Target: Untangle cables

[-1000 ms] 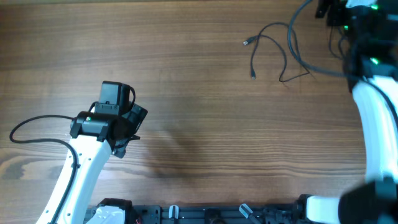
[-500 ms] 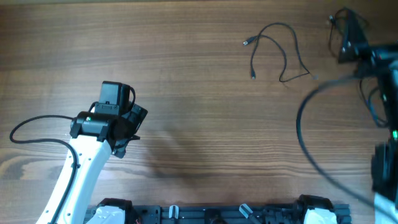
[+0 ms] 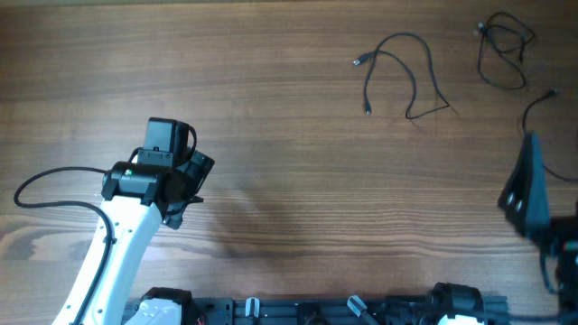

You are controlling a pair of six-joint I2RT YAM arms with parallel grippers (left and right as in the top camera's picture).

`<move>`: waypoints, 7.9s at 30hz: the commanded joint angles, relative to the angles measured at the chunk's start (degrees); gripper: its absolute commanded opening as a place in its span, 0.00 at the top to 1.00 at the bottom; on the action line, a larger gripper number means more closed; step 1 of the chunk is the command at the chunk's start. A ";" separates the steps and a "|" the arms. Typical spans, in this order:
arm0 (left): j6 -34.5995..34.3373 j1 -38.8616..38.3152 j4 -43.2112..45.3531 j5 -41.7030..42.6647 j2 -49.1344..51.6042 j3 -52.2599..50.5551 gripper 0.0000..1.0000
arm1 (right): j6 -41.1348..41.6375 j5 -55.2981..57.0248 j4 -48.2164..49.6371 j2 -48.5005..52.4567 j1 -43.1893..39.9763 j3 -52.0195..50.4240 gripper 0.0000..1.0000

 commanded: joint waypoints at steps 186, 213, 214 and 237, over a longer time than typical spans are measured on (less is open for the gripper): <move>65.75 3.76 53.68 10.40 -68.81 -51.69 0.00 | 10.16 10.95 8.55 -24.85 2.84 -62.82 0.00; 65.77 3.74 53.68 10.40 -68.81 -51.69 0.00 | 10.12 10.95 8.52 -24.85 2.84 -62.82 0.00; 65.77 3.74 53.68 10.40 -68.78 -51.69 0.00 | 10.14 10.95 8.52 -24.85 2.84 -62.82 0.00; 65.75 3.74 53.68 10.40 -68.63 -51.69 0.00 | 10.14 10.95 8.52 -24.85 2.84 -62.82 0.00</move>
